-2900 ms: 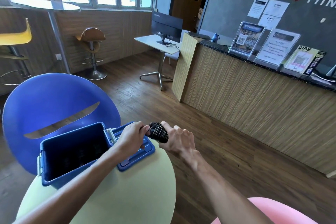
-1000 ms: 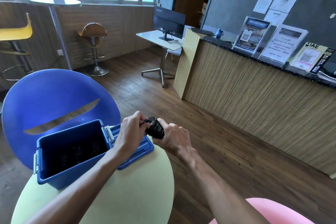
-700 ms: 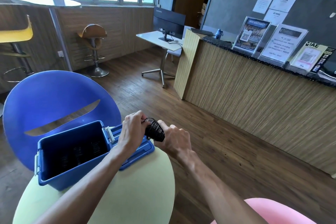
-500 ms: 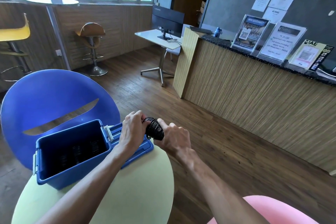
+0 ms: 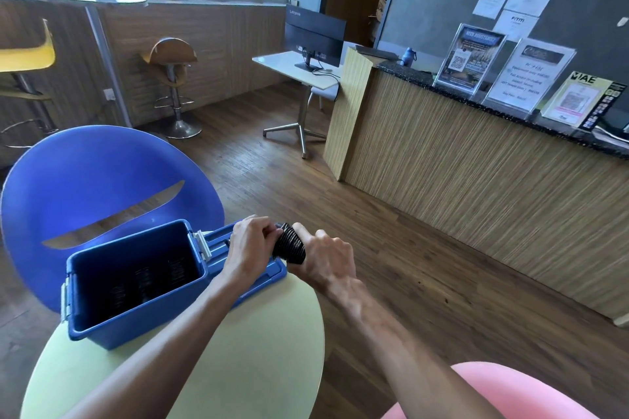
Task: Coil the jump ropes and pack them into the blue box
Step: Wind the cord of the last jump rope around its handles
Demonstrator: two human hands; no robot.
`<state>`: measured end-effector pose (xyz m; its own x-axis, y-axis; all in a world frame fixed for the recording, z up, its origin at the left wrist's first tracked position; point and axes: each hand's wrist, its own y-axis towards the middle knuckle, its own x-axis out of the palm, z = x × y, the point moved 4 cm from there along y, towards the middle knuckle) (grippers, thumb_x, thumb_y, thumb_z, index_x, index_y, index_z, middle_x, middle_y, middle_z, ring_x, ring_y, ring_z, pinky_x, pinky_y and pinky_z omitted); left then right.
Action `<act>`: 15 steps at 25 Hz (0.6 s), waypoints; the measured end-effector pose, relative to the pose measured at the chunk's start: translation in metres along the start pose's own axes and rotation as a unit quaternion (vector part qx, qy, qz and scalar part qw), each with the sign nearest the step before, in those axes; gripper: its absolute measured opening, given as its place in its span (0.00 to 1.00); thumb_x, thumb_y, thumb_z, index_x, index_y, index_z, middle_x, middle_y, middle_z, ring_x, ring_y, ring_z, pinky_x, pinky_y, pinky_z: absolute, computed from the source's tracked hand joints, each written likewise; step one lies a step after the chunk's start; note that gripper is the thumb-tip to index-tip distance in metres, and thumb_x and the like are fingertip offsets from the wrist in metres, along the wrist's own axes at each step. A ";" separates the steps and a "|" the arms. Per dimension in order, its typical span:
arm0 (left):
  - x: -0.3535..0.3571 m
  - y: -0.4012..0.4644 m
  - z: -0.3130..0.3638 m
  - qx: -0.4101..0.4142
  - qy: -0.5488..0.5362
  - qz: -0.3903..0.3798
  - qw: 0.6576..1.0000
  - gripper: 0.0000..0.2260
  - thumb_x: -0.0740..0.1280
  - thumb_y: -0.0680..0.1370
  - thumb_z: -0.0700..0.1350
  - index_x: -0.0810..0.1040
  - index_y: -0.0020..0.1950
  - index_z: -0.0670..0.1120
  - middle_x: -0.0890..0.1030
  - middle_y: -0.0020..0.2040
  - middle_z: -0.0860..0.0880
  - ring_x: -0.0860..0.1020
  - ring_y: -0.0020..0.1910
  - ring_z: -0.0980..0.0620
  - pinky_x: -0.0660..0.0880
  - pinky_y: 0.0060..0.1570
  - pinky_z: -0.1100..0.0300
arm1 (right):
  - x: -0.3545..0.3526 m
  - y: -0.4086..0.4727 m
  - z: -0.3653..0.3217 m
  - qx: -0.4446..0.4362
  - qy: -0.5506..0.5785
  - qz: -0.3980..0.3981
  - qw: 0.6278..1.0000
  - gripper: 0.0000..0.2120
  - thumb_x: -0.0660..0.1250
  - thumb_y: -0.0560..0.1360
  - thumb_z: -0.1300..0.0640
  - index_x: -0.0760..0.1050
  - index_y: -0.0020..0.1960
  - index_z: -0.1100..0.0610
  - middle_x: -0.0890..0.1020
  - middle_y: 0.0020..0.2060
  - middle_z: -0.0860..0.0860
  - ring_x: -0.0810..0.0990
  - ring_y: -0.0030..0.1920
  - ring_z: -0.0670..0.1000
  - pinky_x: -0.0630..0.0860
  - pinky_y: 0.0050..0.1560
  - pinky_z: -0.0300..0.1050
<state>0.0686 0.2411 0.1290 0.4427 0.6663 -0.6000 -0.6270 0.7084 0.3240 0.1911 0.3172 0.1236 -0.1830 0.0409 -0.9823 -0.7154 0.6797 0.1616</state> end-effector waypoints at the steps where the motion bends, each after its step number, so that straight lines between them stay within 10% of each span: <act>1: 0.000 -0.002 0.001 0.014 0.000 -0.001 1.000 0.10 0.71 0.75 0.39 0.77 0.34 0.40 0.75 0.34 0.49 0.72 0.33 0.49 0.69 0.35 0.55 | 0.000 0.000 0.000 -0.001 -0.003 0.001 1.000 0.22 0.65 0.74 0.41 0.67 0.66 0.43 0.78 0.44 0.53 0.83 0.42 0.60 0.66 0.37 0.46; 9: -0.002 -0.009 -0.003 0.146 0.039 -0.092 0.984 0.11 0.64 0.80 0.41 0.77 0.39 0.40 0.71 0.38 0.49 0.69 0.33 0.52 0.65 0.35 0.62 | -0.002 -0.003 0.000 -0.001 -0.012 0.009 1.000 0.19 0.63 0.75 0.43 0.67 0.65 0.43 0.78 0.44 0.52 0.83 0.42 0.61 0.66 0.36 0.46; 15: -0.011 0.003 -0.010 0.083 0.015 -0.118 0.989 0.08 0.70 0.76 0.40 0.81 0.38 0.40 0.77 0.34 0.49 0.74 0.34 0.49 0.67 0.36 0.62 | 0.001 -0.006 -0.003 -0.010 -0.006 -0.004 1.000 0.24 0.66 0.73 0.40 0.66 0.67 0.43 0.78 0.44 0.52 0.83 0.42 0.60 0.67 0.36 0.47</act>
<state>0.0556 0.2331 0.1293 0.5435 0.4717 -0.6944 -0.3930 0.8739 0.2861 0.1932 0.3114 0.1223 -0.1695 0.0449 -0.9845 -0.7297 0.6657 0.1560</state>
